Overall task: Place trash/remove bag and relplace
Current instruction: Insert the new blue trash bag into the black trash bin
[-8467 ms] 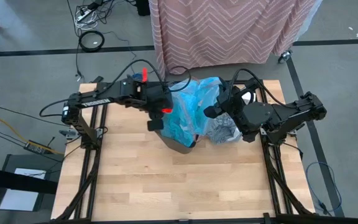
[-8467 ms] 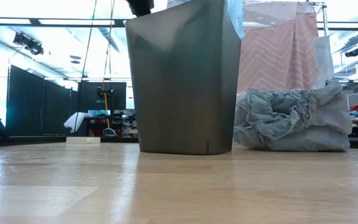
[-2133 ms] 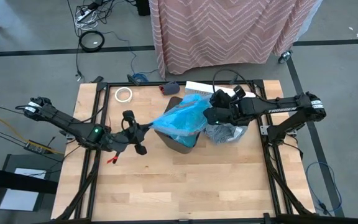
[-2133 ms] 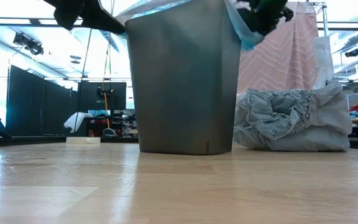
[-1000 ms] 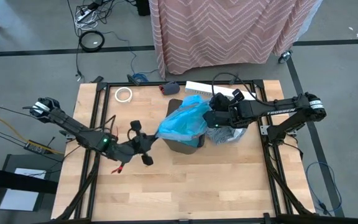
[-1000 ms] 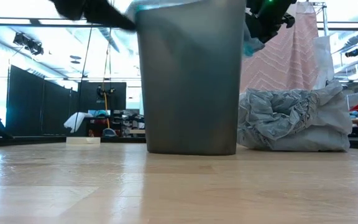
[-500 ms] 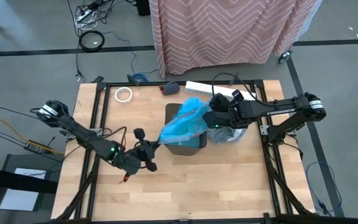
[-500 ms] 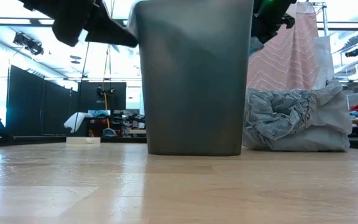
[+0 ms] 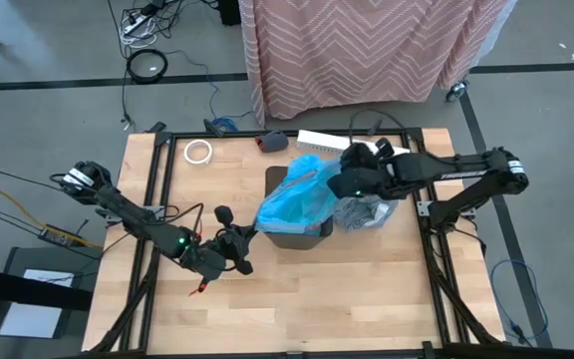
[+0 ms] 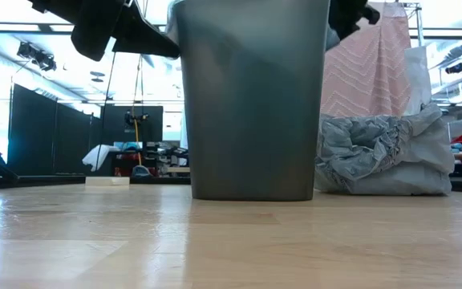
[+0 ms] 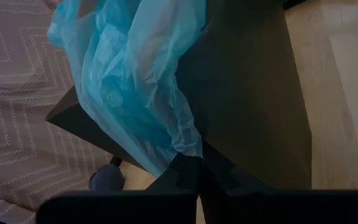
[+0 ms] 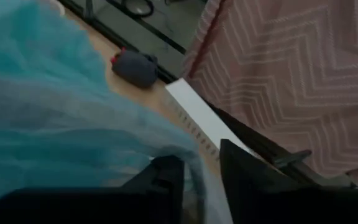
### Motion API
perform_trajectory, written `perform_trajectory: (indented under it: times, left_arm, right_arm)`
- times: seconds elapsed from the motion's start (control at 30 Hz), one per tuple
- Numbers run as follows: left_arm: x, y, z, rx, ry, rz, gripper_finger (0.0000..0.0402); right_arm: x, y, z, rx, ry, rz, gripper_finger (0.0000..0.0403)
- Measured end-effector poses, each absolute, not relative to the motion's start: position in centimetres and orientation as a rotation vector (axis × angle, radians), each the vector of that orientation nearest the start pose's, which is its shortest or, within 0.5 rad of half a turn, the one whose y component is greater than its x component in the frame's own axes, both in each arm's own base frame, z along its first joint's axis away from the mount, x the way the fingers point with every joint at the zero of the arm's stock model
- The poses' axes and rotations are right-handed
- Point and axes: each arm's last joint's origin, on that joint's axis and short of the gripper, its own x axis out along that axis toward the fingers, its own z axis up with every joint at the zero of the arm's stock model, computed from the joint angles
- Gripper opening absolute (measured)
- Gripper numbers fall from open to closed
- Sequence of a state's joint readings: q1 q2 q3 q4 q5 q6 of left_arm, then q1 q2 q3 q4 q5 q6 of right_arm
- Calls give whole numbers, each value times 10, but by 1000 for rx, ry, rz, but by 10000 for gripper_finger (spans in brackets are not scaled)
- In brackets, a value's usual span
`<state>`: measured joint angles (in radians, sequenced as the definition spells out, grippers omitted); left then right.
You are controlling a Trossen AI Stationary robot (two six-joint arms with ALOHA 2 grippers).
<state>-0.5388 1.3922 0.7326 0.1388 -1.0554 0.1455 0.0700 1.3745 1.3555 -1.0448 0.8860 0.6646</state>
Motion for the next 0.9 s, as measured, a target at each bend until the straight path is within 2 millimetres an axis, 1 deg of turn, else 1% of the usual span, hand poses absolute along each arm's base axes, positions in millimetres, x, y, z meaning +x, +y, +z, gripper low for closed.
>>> perform_trajectory:
  times: [0.13,0.23,0.4,0.53,0.63,0.73,0.9]
  left_arm:
    - [249,-119,220,529,409,480,7]
    - [249,-119,220,549,414,480,7]
    - [248,-118,220,580,419,503,7]
    - [248,-118,220,584,419,515,7]
    - [248,-118,221,621,428,524,7]
    - [248,-117,222,662,428,552,7]
    - [250,-118,230,732,428,606,7]
  right_arm:
    - [246,-8,358,107,610,-978,130]
    - [238,-12,370,134,566,-944,152]
    - [233,-14,388,170,468,-841,162]
    - [233,-15,400,198,412,-698,161]
    - [234,-23,401,203,417,-657,161]
    - [232,-41,399,261,429,-687,162]
    - [239,-69,389,329,494,-665,160]
